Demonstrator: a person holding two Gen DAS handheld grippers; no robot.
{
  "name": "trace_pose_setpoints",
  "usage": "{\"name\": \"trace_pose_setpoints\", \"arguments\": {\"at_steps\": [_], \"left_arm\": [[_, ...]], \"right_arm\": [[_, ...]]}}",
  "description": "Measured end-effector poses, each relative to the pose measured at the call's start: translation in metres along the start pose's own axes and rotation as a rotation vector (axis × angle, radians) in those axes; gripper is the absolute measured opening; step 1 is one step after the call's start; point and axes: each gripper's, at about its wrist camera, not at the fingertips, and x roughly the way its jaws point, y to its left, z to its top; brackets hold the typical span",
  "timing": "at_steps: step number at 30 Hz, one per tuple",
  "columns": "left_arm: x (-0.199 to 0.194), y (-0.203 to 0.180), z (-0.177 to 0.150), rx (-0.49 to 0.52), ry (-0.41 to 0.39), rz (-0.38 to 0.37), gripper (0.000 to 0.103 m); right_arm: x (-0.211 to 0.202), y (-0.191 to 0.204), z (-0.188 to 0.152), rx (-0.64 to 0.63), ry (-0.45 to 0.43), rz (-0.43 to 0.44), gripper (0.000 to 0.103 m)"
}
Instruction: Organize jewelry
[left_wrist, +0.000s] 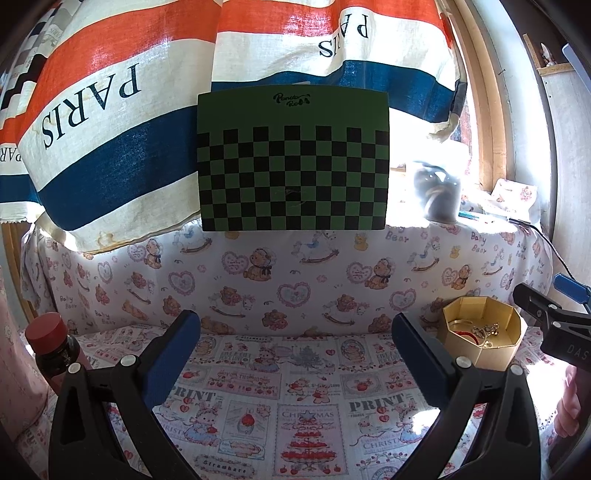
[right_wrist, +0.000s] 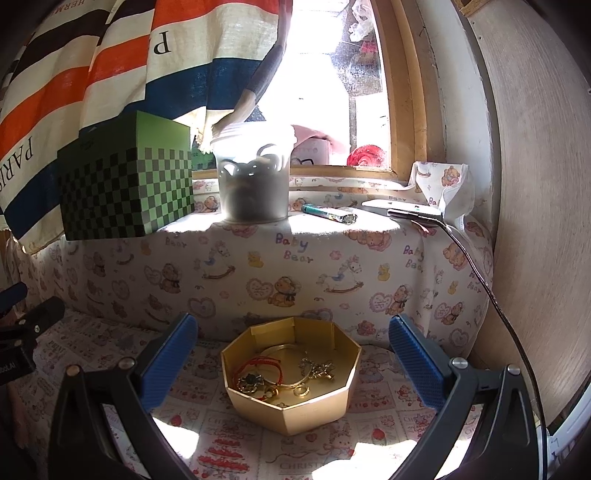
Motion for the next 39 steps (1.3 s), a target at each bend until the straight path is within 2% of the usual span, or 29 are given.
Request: {"name": "trace_pose_setpoints", "arguments": {"at_steps": [24, 29, 39], "left_arm": [[0.0018, -0.0010, -0.0001, 0.012, 0.008, -0.006, 0.103], [0.0031, -0.0016, 0.0003, 0.003, 0.018, 0.031, 0.103], [0.0011, -0.0029, 0.0007, 0.014, 0.004, -0.002, 0.103]], "right_arm": [[-0.0006, -0.0012, -0.0004, 0.004, -0.006, -0.009, 0.103], [-0.0014, -0.0013, -0.0004, 0.006, -0.008, -0.010, 0.103], [-0.0009, -0.0055, 0.0000, 0.031, -0.004, -0.017, 0.103]]}}
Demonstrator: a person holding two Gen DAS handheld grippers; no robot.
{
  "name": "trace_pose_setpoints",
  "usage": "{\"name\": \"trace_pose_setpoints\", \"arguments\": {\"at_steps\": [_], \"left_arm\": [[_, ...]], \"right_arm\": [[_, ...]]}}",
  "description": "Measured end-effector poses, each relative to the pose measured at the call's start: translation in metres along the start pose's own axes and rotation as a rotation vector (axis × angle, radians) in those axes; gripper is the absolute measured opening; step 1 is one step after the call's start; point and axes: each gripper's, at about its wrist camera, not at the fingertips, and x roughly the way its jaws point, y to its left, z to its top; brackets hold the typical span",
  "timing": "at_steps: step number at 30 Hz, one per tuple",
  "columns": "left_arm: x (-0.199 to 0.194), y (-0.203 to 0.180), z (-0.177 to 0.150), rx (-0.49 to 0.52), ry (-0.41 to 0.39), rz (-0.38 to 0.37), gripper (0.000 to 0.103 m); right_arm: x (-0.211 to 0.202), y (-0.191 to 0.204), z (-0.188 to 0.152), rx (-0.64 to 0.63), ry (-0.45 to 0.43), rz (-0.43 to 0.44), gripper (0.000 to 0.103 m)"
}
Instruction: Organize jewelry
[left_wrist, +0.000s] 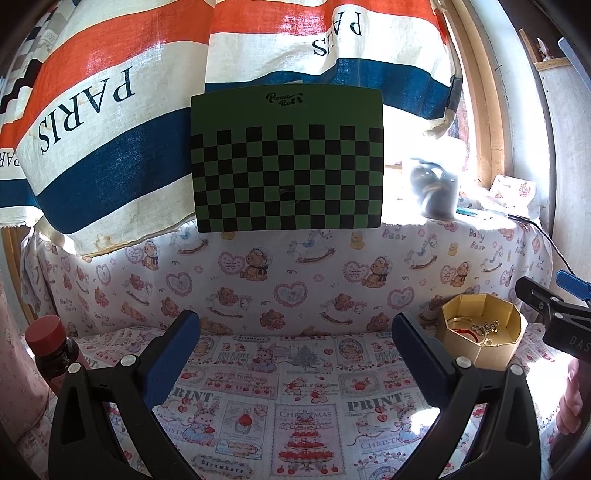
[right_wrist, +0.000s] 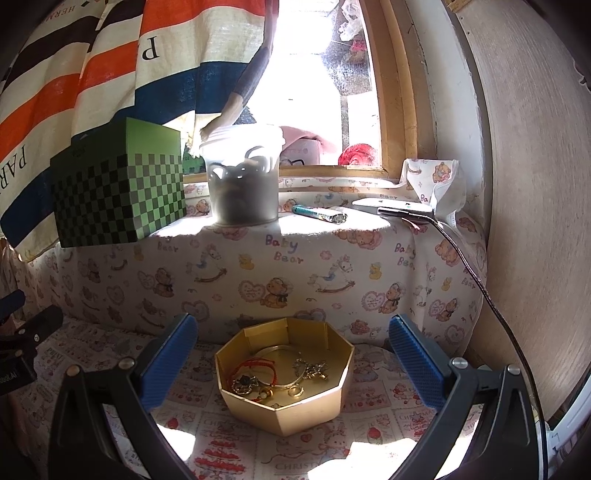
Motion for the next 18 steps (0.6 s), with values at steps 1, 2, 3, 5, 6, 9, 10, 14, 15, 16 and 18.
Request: {"name": "trace_pose_setpoints", "arguments": {"at_steps": [1, 2, 3, 5, 6, 9, 10, 14, 15, 16, 18], "left_arm": [[0.0002, 0.0002, 0.0001, -0.002, 0.001, 0.000, 0.103], [-0.0002, 0.0006, 0.0000, -0.004, 0.000, 0.000, 0.103], [-0.0003, 0.0006, 0.0000, -0.004, -0.001, -0.001, 0.103], [-0.0007, 0.0004, -0.0002, -0.003, -0.001, 0.001, 0.103], [-0.0007, 0.0005, -0.0001, -0.003, -0.001, 0.001, 0.103], [-0.0006, 0.0004, 0.0000, -0.005, -0.001, 0.000, 0.103], [-0.0006, 0.0003, 0.0000, -0.004, -0.001, 0.000, 0.103], [-0.0006, 0.0006, 0.0001, -0.005, -0.001, 0.000, 0.103], [-0.0010, 0.0005, 0.0000, -0.005, -0.002, -0.006, 0.103], [-0.0013, 0.0006, 0.0000, -0.006, -0.003, -0.011, 0.103], [-0.0011, 0.0002, 0.0000, -0.004, -0.002, -0.008, 0.103]], "right_arm": [[0.0001, -0.0002, 0.0000, 0.001, 0.001, 0.000, 0.103], [0.0004, -0.0004, 0.0001, 0.002, 0.002, -0.001, 0.103], [0.0008, -0.0002, 0.0000, 0.001, 0.003, -0.001, 0.103], [0.0005, 0.0000, 0.0000, -0.001, 0.001, -0.002, 0.103], [0.0004, 0.0001, -0.0001, -0.003, -0.001, -0.002, 0.103], [0.0010, 0.0007, -0.0003, -0.009, 0.000, 0.000, 0.103], [0.0010, 0.0009, -0.0004, -0.010, 0.000, 0.000, 0.103], [0.0007, 0.0017, -0.0005, -0.015, -0.001, 0.000, 0.103], [0.0005, 0.0020, -0.0005, -0.016, -0.001, 0.000, 0.103], [0.0003, 0.0020, -0.0005, -0.017, -0.002, -0.001, 0.103], [0.0002, 0.0020, -0.0005, -0.018, -0.002, 0.000, 0.103]]}}
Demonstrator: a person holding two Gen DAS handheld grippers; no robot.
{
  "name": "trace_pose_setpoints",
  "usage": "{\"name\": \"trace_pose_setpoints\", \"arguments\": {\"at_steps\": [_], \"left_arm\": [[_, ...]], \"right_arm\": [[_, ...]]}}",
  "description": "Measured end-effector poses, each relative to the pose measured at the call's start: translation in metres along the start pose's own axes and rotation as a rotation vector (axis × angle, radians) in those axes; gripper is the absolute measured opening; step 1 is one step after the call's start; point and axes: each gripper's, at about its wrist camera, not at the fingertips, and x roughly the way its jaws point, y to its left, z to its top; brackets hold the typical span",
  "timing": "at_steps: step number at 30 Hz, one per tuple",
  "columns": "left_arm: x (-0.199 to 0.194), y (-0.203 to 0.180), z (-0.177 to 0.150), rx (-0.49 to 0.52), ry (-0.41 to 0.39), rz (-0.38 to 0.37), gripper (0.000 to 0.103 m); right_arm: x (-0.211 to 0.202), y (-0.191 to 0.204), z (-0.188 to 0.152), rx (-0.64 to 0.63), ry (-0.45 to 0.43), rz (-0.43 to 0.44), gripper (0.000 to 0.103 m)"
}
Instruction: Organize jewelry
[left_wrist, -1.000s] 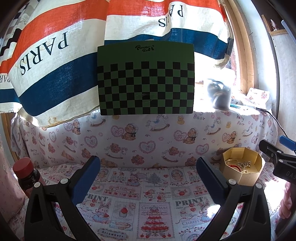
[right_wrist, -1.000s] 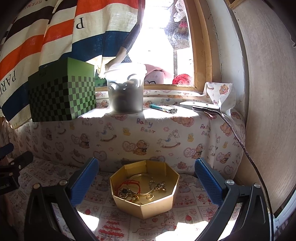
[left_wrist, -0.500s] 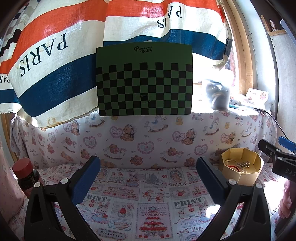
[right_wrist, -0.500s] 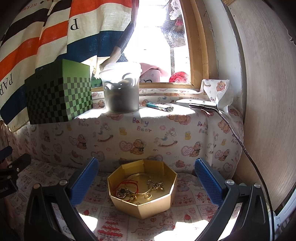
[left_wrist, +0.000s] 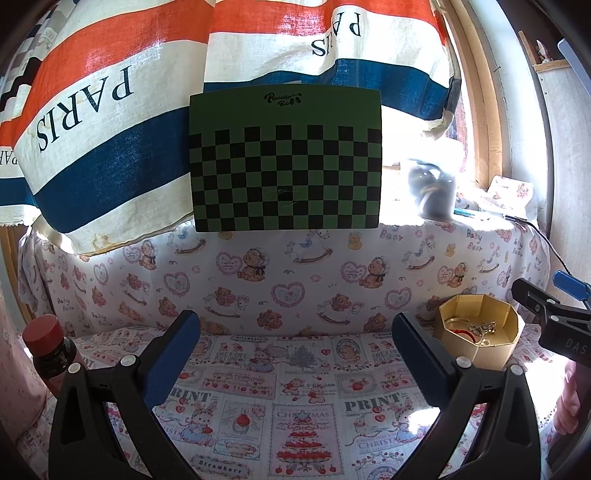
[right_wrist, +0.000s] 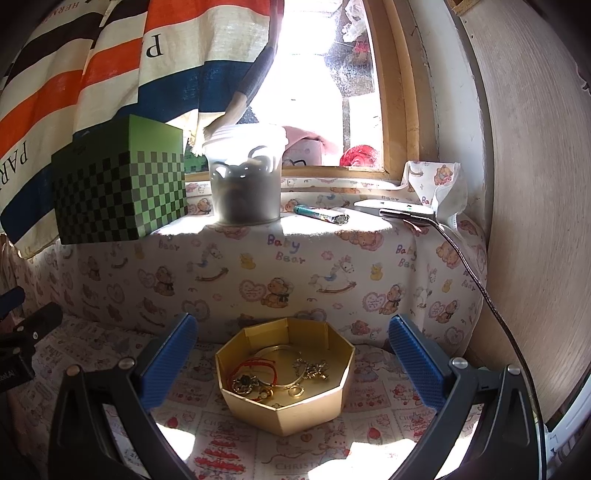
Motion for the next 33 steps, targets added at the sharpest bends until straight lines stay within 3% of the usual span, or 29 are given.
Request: {"name": "trace_pose_setpoints", "arguments": {"at_steps": [23, 27, 33], "left_arm": [[0.0000, 0.0017, 0.0002, -0.005, -0.003, -0.014, 0.103], [0.0003, 0.0015, 0.0004, -0.005, -0.001, -0.006, 0.103], [-0.0023, 0.0012, -0.0002, -0.001, -0.006, -0.002, 0.103]], "right_arm": [[-0.0020, 0.0026, -0.0008, -0.014, -0.008, 0.006, 0.103], [-0.0020, 0.0023, -0.0007, -0.008, -0.005, -0.045, 0.103], [-0.0030, 0.0023, -0.0003, -0.008, -0.009, -0.021, 0.103]]}}
